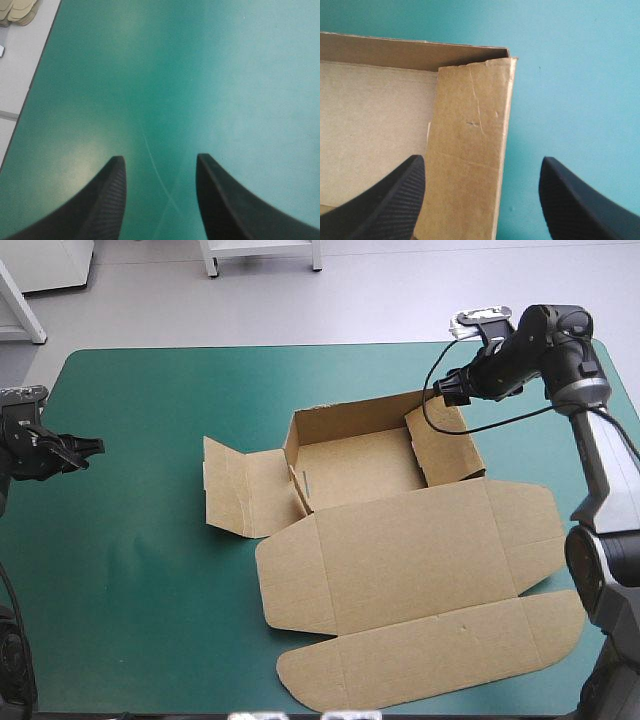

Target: Fold the box

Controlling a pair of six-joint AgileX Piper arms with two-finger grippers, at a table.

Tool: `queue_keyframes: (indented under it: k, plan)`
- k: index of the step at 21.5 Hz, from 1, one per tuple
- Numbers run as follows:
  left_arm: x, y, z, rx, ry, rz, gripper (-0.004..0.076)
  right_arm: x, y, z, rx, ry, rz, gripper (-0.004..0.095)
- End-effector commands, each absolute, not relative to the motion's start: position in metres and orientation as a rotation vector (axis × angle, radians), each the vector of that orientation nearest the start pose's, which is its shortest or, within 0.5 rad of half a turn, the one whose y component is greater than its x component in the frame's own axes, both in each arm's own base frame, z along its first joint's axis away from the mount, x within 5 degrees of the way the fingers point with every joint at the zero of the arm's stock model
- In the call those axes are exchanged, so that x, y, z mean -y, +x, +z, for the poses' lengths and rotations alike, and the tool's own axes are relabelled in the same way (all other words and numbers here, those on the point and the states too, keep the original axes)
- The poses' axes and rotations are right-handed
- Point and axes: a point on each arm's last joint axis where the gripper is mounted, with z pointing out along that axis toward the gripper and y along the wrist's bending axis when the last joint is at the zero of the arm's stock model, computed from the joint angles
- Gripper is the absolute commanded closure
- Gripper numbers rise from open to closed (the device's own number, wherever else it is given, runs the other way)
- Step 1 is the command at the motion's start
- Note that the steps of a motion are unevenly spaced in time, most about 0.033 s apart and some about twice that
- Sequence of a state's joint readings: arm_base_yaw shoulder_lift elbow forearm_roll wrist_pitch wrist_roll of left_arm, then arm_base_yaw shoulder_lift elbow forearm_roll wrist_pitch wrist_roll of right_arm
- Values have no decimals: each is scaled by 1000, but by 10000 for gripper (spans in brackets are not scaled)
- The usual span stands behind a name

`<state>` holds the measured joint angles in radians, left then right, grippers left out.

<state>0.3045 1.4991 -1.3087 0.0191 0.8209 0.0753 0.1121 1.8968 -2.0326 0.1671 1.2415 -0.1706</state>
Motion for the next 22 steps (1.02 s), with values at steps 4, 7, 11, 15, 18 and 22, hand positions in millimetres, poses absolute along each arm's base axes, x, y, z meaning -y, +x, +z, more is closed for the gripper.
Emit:
queue_keyframes:
  k: [4,7,11,15,18,22]
  plan:
    - [-97,304,355,-2388,-269,195,403,-51,372,386,-2586,-355,128,304]
    - [-96,304,355,-2383,-270,191,403,-57,383,376,-2545,-366,135,302]
    - [-97,304,355,-2383,-269,194,403,-67,400,352,-2562,-427,101,271]
    - [-96,305,356,-2376,-270,190,403,-71,419,316,-2647,-427,106,274]
    - [-96,305,356,-2372,-271,188,403,-72,426,302,-2674,-422,111,285]
    - [-96,305,356,-2374,-273,187,403,-72,432,297,-2666,-365,113,452]
